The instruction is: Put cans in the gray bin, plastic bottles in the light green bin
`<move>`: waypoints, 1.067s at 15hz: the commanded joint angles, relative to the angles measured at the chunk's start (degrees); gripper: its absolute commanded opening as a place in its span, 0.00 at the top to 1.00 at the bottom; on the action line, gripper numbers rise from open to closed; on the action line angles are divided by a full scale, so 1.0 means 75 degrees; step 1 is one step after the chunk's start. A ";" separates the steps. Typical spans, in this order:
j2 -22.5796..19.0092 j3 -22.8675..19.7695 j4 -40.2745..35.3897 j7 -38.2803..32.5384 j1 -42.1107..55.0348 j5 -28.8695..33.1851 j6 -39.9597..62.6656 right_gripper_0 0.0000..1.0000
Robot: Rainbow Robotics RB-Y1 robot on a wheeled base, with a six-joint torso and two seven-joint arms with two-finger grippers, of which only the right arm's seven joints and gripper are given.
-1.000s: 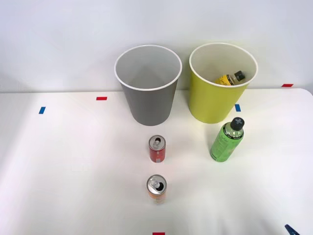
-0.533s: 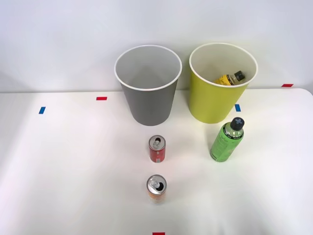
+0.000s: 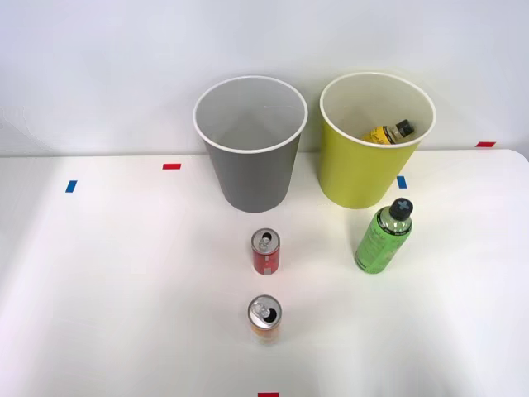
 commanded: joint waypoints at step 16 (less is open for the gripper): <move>0.0002 -0.0011 0.0000 0.0007 0.0000 0.0008 0.0001 0.00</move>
